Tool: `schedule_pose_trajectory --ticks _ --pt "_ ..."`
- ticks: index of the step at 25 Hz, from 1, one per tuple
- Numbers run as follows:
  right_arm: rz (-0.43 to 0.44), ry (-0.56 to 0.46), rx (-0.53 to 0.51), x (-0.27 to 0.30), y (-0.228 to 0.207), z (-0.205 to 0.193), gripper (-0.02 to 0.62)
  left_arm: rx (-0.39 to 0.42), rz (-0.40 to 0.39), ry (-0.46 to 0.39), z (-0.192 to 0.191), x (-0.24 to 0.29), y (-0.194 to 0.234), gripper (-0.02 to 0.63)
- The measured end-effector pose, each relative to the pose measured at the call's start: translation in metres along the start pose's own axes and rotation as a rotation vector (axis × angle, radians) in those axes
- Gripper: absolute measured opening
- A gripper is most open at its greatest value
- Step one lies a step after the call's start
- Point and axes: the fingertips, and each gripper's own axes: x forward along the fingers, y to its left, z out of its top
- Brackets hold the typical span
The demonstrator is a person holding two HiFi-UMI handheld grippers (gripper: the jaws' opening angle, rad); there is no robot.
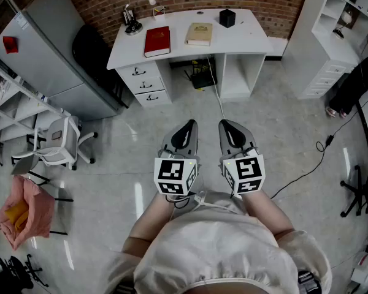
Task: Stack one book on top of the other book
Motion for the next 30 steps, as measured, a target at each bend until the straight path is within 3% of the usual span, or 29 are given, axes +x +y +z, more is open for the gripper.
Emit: schedule_pose_trajectory --ticks 17,24,30 --pt "-0.017 0.029 0.075 0.021 -0.038 -0.018 0.028 -0.037 0.004 0.046 -0.017 0.044 0.002 0.021" --pt "-0.022 0.072 0.102 0.059 -0.053 -0.033 0.028 -0.061 0.004 0.061 -0.026 0.079 0.031 0.021" --pt "-0.053 0.107 0.111 0.129 -0.067 -0.036 0.028 -0.088 -0.023 0.070 -0.027 0.136 0.086 0.021"
